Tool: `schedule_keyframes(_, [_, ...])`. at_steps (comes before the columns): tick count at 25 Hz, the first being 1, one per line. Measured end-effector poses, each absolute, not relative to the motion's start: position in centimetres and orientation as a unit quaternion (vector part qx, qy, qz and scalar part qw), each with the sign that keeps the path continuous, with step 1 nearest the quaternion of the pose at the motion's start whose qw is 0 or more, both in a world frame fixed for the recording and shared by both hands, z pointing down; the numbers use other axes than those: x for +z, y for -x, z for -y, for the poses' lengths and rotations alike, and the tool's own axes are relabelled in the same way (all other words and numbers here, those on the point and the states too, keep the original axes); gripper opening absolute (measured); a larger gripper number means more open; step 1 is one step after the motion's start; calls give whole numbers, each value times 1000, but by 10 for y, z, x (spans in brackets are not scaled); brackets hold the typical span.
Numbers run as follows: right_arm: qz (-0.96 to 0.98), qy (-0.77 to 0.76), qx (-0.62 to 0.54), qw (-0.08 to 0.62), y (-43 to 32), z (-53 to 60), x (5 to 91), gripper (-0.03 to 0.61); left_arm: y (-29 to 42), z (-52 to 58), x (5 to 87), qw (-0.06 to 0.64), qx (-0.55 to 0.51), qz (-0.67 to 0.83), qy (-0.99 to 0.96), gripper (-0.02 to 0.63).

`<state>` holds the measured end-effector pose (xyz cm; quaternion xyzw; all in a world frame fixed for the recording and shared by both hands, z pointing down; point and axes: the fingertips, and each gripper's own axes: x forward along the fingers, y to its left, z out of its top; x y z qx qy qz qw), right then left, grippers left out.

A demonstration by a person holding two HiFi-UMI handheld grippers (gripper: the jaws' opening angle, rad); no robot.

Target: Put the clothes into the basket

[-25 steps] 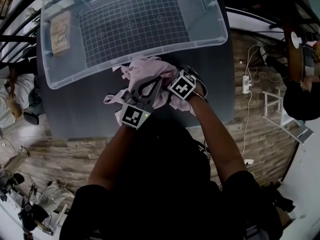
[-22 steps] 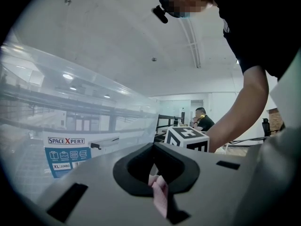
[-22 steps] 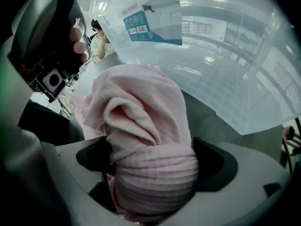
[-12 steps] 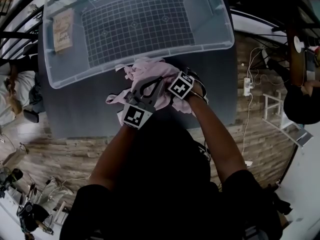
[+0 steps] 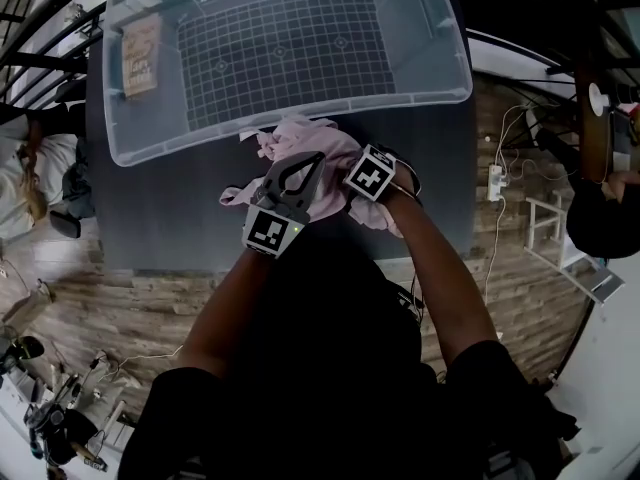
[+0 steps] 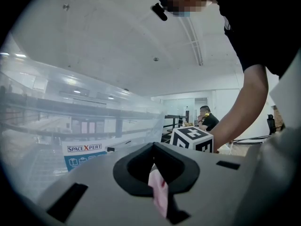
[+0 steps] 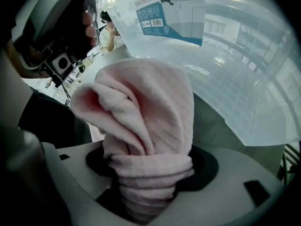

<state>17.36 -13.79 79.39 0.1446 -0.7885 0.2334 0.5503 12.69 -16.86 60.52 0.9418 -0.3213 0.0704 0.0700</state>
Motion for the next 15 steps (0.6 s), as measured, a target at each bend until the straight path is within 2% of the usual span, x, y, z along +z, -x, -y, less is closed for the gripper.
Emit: schedule_keyframes(15, [809, -106, 163, 555, -150, 101, 695, 342, -92, 135, 542, 40, 52, 347, -936, 3])
